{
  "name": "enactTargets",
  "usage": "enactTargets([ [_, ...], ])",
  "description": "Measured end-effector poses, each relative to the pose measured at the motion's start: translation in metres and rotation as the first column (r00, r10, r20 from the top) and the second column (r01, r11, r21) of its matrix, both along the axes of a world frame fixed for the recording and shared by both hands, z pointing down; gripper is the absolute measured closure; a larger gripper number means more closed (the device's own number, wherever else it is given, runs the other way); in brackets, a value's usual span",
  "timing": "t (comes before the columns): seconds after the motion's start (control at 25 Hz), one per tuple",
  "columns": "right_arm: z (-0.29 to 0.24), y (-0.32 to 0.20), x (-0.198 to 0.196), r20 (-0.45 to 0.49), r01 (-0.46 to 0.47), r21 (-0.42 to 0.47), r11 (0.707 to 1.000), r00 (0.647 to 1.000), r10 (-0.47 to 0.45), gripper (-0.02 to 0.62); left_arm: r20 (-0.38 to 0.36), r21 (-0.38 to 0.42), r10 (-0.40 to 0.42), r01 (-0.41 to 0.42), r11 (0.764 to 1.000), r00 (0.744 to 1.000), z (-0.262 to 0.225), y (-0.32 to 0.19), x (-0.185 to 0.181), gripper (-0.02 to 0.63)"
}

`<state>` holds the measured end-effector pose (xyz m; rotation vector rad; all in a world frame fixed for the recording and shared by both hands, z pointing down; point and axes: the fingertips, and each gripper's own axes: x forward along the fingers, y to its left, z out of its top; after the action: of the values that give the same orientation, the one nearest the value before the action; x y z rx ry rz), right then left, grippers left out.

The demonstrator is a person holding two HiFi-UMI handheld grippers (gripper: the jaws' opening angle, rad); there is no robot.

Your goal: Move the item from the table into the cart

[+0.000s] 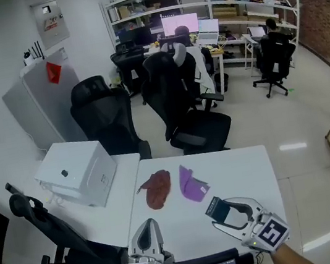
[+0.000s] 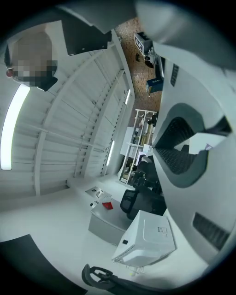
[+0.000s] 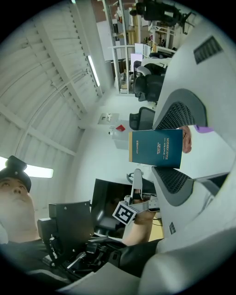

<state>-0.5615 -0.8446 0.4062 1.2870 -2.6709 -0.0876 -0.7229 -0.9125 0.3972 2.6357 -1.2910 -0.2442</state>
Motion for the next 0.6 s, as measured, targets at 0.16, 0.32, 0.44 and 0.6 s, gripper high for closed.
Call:
enactTargets([
  [0.16, -0.013, 0.016, 0.056, 0.020, -0.098, 0.027, 0.995, 0.995, 0.098, 0.364, 0.025, 0.023, 0.135, -0.135, 0.991, 0.991, -0.006, 0.015, 0.067, 0.612],
  [0.32, -0.016, 0.042, 0.095, 0.022, -0.239, 0.055, 0.970, 0.971, 0.238, 0.364, 0.024, 0.037, 0.265, -0.266, 0.963, 0.964, -0.003, 0.032, 0.115, 0.611],
  [0.44, -0.019, 0.074, 0.125, 0.019, -0.347, 0.080, 0.935, 0.938, 0.346, 0.364, 0.012, 0.033, 0.372, -0.372, 0.928, 0.928, 0.004, 0.050, 0.155, 0.611],
  [0.6, -0.027, 0.127, 0.171, 0.007, -0.489, 0.104, 0.866, 0.871, 0.491, 0.364, 0.013, 0.020, 0.508, -0.508, 0.861, 0.861, 0.003, 0.086, 0.210, 0.611],
])
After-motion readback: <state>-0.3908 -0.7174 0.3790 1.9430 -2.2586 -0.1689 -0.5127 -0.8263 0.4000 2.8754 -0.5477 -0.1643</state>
